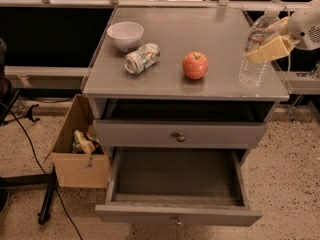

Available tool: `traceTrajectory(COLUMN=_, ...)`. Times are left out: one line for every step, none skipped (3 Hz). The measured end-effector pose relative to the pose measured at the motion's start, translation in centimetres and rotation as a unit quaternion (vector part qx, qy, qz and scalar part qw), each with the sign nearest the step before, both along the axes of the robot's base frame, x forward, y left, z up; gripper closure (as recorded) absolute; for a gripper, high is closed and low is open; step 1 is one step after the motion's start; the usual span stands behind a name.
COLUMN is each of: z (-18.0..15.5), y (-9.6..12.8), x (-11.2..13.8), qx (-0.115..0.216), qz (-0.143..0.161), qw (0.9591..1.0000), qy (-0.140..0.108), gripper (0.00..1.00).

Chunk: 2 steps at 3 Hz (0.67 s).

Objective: Place water bottle into middle drawer

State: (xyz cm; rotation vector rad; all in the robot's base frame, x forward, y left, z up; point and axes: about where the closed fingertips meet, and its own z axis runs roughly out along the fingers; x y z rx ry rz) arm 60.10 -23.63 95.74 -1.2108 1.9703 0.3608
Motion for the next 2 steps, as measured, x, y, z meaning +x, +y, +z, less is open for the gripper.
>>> traceTrajectory(z=-0.22, y=0.45, x=-4.19, qx=0.035, qz=-0.011, qw=0.9992, qy=0.018, gripper=1.0)
traceTrajectory(z=-0.22, y=0.45, x=-4.19, qx=0.035, qz=-0.011, qw=0.9992, qy=0.018, gripper=1.0)
